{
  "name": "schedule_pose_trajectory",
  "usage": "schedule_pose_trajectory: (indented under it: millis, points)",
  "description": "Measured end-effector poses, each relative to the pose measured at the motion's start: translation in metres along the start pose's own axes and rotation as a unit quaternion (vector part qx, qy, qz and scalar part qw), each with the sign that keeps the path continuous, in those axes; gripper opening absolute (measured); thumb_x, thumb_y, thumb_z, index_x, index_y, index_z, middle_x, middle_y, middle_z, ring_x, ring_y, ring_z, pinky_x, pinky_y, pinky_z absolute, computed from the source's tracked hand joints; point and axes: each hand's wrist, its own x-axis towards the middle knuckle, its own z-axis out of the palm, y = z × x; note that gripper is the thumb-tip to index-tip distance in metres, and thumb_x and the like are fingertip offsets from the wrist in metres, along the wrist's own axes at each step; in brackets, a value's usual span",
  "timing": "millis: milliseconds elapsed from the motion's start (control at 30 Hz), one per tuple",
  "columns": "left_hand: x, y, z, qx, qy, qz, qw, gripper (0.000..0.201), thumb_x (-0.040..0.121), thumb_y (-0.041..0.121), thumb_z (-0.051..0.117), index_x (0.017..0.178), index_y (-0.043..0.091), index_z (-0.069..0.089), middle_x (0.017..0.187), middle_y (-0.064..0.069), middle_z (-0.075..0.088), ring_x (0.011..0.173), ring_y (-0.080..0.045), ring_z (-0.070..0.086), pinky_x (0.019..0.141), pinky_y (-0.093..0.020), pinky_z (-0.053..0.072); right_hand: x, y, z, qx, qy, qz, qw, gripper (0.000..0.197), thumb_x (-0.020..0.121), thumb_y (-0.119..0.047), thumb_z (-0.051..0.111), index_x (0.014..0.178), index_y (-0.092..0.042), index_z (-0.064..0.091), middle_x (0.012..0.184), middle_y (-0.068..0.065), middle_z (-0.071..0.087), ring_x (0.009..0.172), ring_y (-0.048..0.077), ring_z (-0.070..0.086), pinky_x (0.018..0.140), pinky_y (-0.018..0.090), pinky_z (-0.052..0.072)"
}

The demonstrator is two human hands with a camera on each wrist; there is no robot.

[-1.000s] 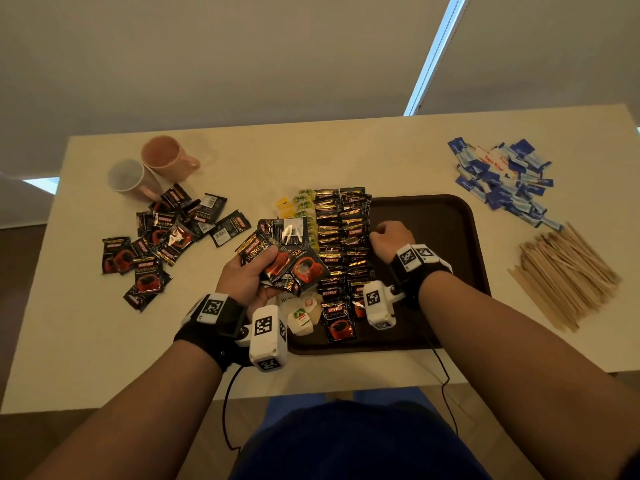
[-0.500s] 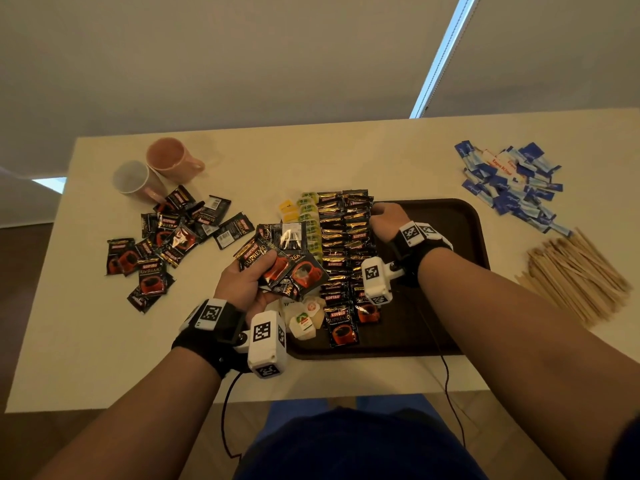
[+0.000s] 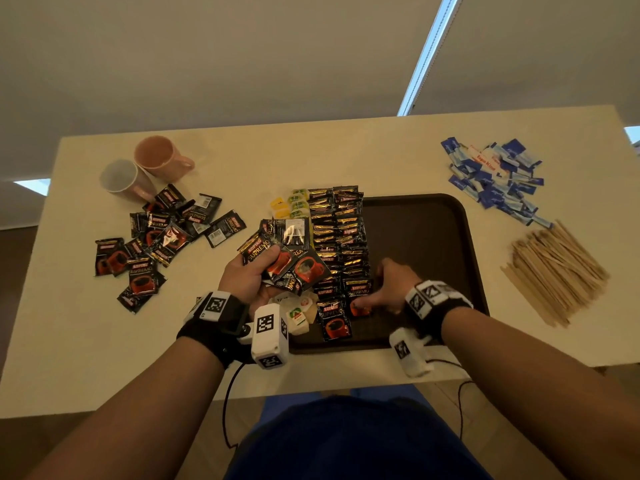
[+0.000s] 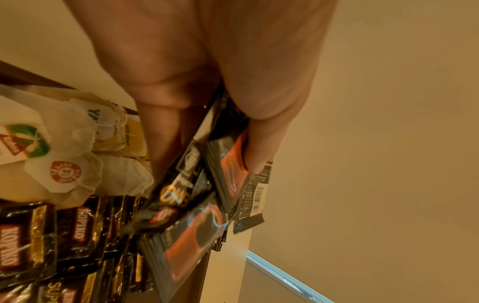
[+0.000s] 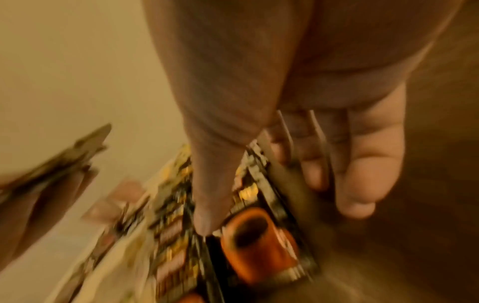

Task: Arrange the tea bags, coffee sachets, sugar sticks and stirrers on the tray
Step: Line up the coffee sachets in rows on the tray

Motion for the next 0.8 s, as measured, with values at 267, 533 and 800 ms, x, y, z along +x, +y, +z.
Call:
schedule_pose_trajectory:
  millis: [267, 533, 800]
  points:
    - [0.004, -0.001, -0.001, 0.025, 0.010, -0.001, 1.000, 0.041, 0.089, 0.020, 0.072, 0.124, 0.009, 0.056, 0.099, -0.011, 0.073, 0.071, -0.022, 0.075, 0.051, -0.035, 0.058, 0.003, 0.008, 0.043, -0.058, 0.066, -0.056, 0.995, 0.083, 0.064, -0.036, 0.089, 0.123, -0.021, 0.032, 0.120, 0.007, 0.059, 0.108, 0.030, 0.063, 0.093, 0.046, 0.054]
    - [0.002, 0.003, -0.002, 0.025, 0.018, 0.001, 1.000, 0.044, 0.092, 0.019, 0.069, 0.130, 0.006, 0.053, 0.102, -0.012, 0.070, 0.083, -0.026, 0.070, 0.047, -0.031, 0.057, 0.011, 0.000, 0.047, -0.051, 0.104, -0.042, 0.992, 0.070, 0.073, -0.033, 0.083, 0.119, -0.017, 0.032, 0.114, 0.008, 0.058, 0.103, 0.029, 0.062, 0.083, 0.038, 0.052]
    - [0.003, 0.004, -0.001, 0.014, 0.024, 0.005, 1.000, 0.044, 0.092, 0.016, 0.069, 0.131, 0.003, 0.053, 0.108, -0.016, 0.070, 0.080, -0.025, 0.070, 0.047, -0.032, 0.057, 0.021, -0.011, 0.029, -0.064, 0.108, -0.046, 0.991, 0.073, 0.075, -0.032, 0.083, 0.123, -0.012, 0.032, 0.114, 0.010, 0.058, 0.102, 0.030, 0.063, 0.077, 0.035, 0.051]
